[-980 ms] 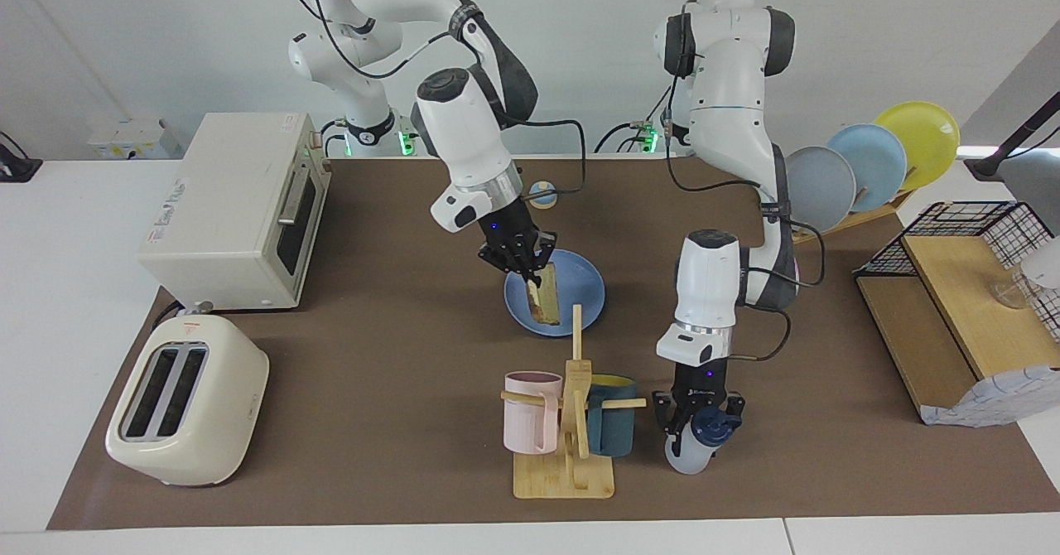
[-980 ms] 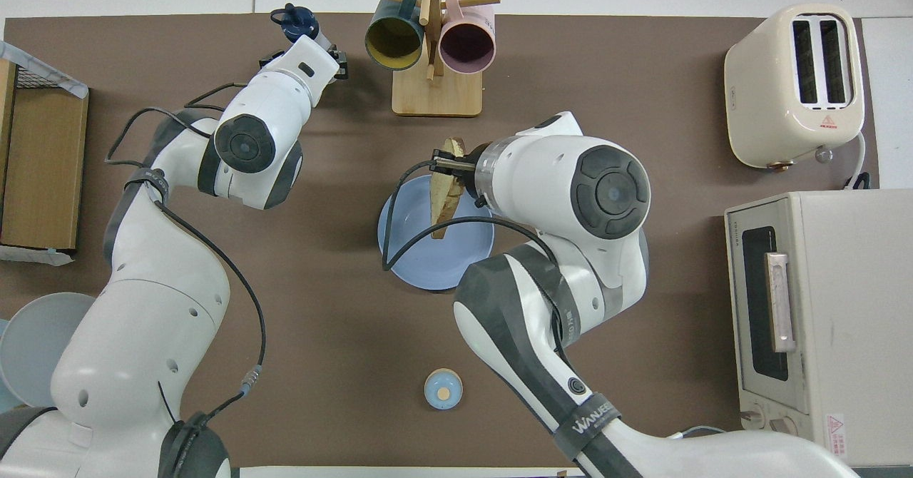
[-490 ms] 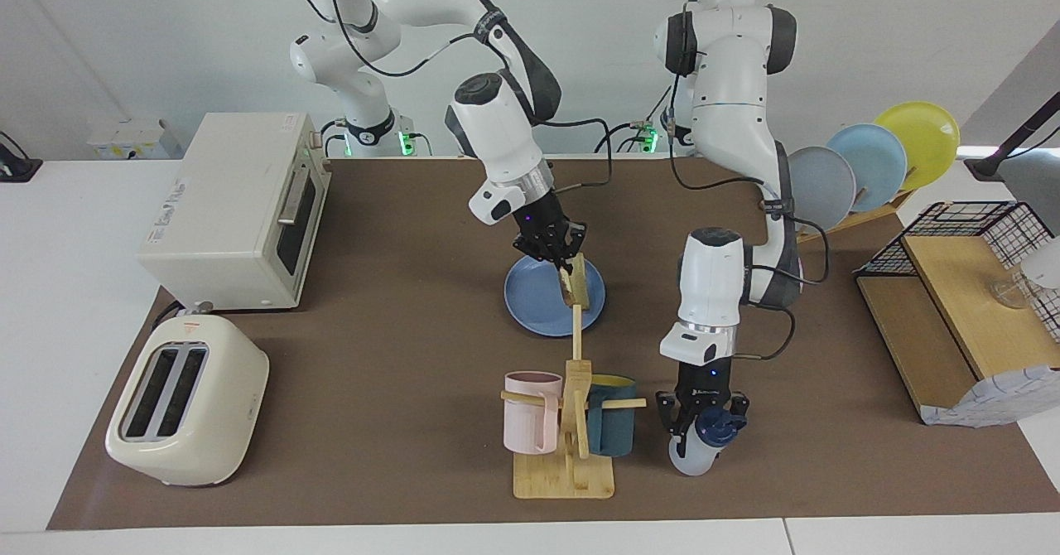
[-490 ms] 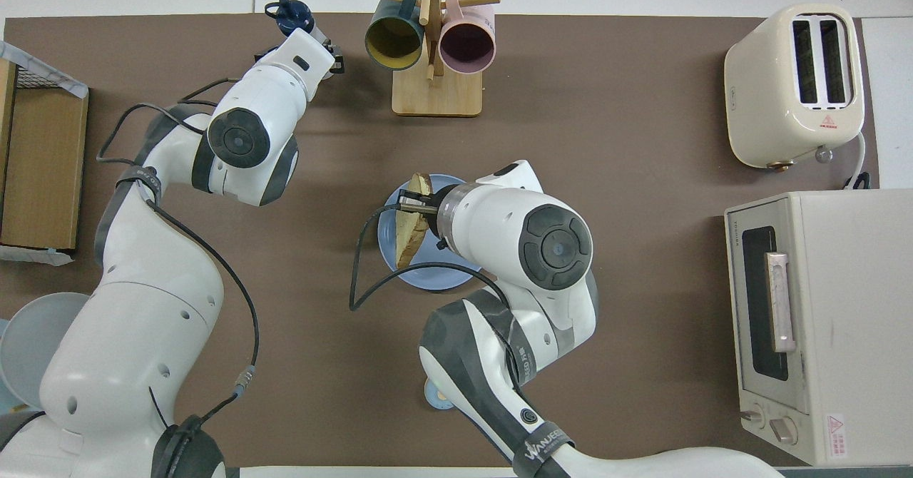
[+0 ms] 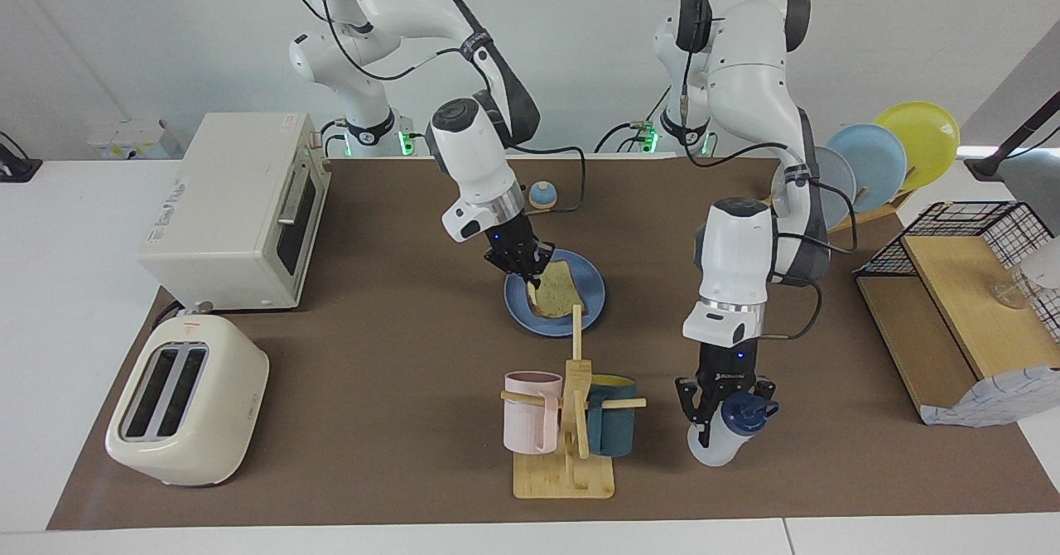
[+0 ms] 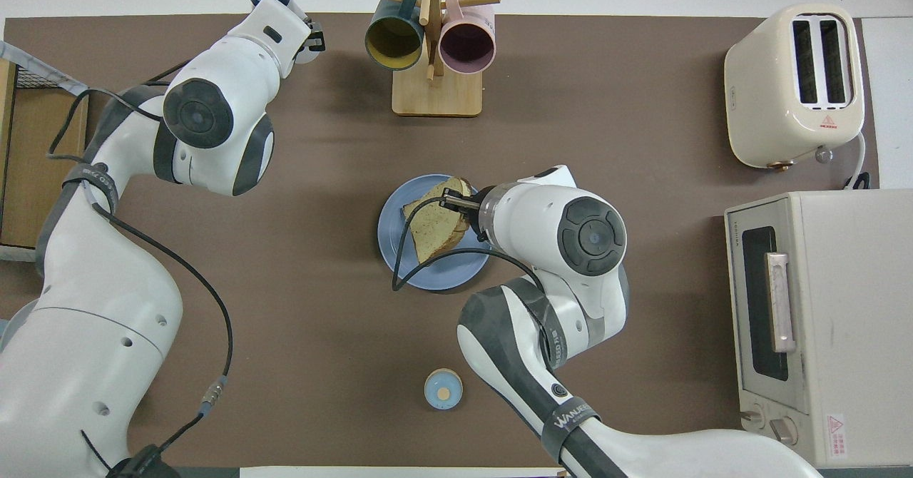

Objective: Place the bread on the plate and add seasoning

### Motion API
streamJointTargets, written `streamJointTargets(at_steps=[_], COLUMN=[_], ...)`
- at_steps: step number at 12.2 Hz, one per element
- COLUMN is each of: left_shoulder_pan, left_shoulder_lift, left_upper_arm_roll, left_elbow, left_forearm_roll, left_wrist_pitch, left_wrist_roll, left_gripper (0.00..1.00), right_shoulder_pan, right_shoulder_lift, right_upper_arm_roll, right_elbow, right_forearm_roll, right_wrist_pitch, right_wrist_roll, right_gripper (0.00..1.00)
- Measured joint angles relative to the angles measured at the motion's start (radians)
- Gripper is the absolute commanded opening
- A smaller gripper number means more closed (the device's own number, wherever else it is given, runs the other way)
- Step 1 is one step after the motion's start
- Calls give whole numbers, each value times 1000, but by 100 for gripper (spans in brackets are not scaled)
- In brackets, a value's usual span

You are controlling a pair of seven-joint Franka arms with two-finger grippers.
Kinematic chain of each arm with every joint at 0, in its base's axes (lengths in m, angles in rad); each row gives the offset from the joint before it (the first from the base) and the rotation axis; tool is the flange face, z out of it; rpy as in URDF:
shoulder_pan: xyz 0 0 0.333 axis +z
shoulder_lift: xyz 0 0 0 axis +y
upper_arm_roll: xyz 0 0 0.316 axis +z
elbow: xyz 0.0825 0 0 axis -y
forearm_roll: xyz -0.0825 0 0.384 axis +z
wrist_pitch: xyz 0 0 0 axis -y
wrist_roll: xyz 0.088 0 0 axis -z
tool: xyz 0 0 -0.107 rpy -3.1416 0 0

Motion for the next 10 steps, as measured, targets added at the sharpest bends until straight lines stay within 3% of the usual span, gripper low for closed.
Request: streamJointTargets(at_steps=[2,3,4,5,7,10], left_shoulder_pan=[89,150,212,270,343,374], left_shoulder_lift=[-73,-115,-151,-183,-248,-386], left_upper_arm_roll=[-98,-164,-228,-287,-344,-347], left_elbow=[1,1,1,2,3,4], left_forearm_roll=[0,-1,-10,-37,-110,-172], left_wrist_pitch=[-157,-246,-327,-406,-557,-822], left_wrist_roll=[121,181,244,322,498,756], left_gripper=[0,0,0,0,0,0], right_shoulder_pan=[-4,-4,-4,-4,-3,-21], right_shoulder_lift=[-14,-21,-26,-31,-40,-73], right_upper_arm_roll=[-1,-1,-1,-1,0,-1], right_elbow=[-77,-110,-129,-136,-137,-126], right_forearm_roll=[0,1,2,3,3,3], right_wrist_pitch=[85,114,128,129,129,129], right_wrist_roll=[0,0,3,12,32,37], right_gripper=[0,14,84,100,100,100])
